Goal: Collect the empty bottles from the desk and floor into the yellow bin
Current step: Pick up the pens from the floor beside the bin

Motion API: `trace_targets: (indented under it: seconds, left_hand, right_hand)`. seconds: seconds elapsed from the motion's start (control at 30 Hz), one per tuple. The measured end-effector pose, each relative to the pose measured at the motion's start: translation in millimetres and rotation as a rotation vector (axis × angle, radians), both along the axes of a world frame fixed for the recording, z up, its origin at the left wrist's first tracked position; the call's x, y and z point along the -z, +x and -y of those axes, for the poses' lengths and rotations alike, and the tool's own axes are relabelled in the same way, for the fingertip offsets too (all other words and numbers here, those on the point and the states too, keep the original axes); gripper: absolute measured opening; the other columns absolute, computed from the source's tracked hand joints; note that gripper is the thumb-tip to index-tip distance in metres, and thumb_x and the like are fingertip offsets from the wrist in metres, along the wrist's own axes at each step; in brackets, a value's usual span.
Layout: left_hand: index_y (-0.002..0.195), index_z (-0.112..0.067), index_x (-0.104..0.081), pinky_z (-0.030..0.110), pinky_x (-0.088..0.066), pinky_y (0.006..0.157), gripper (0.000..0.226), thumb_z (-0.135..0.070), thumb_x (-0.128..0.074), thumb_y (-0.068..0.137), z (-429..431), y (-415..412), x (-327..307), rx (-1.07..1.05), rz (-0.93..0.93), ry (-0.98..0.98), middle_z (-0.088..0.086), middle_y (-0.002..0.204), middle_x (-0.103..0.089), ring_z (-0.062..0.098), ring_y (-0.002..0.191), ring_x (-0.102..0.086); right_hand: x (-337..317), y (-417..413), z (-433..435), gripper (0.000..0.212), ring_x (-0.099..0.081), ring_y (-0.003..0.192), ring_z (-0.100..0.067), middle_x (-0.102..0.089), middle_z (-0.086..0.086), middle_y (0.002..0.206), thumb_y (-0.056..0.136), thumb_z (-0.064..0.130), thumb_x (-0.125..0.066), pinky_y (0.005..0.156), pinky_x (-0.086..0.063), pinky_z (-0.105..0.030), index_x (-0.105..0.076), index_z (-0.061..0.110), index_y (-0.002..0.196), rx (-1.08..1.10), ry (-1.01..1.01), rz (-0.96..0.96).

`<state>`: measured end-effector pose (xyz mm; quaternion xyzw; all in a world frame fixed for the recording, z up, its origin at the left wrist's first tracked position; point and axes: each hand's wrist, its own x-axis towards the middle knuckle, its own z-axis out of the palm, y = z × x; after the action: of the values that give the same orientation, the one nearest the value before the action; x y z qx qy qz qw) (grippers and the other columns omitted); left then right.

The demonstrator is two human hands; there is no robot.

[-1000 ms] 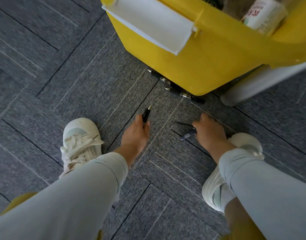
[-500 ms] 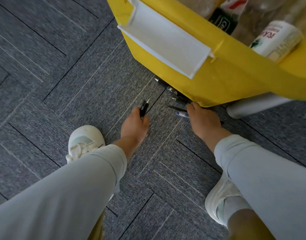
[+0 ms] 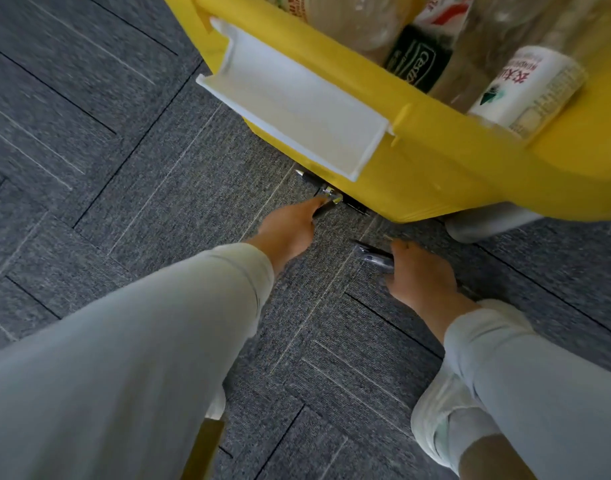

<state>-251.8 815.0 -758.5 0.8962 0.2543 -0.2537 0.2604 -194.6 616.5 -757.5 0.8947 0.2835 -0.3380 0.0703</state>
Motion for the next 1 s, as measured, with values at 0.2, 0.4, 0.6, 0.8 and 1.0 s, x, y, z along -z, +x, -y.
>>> trace_targets:
  seconds: [0.2,0.4,0.6,0.8,1.0]
  left_hand:
    - [0.146,-0.043,-0.010,0.029,-0.041,0.047,0.079,0.003,-0.043,0.091,-8,26,7,0.205,-0.123,0.066,0.005,0.072,-0.057,0.019,0.054,-0.051]
    - [0.143,-0.036,-0.019,0.033,-0.045,0.048,0.070,0.003,-0.045,0.090,-4,18,10,0.142,-0.078,0.068,0.005,0.075,-0.055,0.022,0.059,-0.057]
    - [0.143,-0.028,-0.028,0.026,-0.036,0.043,0.049,-0.017,-0.043,0.098,2,4,18,0.123,-0.043,0.085,0.004,0.075,-0.053,0.018,0.056,-0.050]
    - [0.113,-0.012,-0.053,0.033,-0.041,0.063,0.030,-0.036,-0.045,0.096,2,-10,28,-0.053,0.085,0.083,0.010,0.102,-0.055,0.023,0.078,-0.048]
    - [0.114,-0.015,-0.049,0.037,-0.048,0.067,0.038,-0.042,-0.057,0.089,1,-23,34,-0.133,0.039,0.140,0.005,0.108,-0.054,0.026,0.091,-0.057]
  right_hand:
    - [0,2,13,0.055,-0.058,0.109,-0.030,-0.052,-0.011,0.128,0.092,0.033,-0.057,0.077,-0.048,-0.037,-0.032,0.010,0.135,-0.043,0.026,0.048]
    - [0,-6,18,0.052,-0.060,0.105,-0.029,-0.054,-0.011,0.124,0.094,0.030,-0.053,0.075,-0.049,-0.036,-0.031,0.008,0.135,-0.062,0.072,0.053]
    - [0,-7,21,0.046,-0.060,0.103,-0.029,-0.055,-0.010,0.122,0.094,0.028,-0.052,0.072,-0.045,-0.033,-0.036,0.009,0.132,-0.045,0.116,0.049]
    - [4,-11,23,0.035,-0.062,0.095,-0.031,-0.057,-0.011,0.114,0.092,0.027,-0.054,0.069,-0.048,-0.035,-0.040,0.009,0.119,-0.039,0.118,0.049]
    - [6,-15,18,0.034,-0.063,0.093,-0.032,-0.056,-0.011,0.114,0.092,0.028,-0.054,0.067,-0.047,-0.035,-0.040,0.009,0.117,-0.056,0.103,0.045]
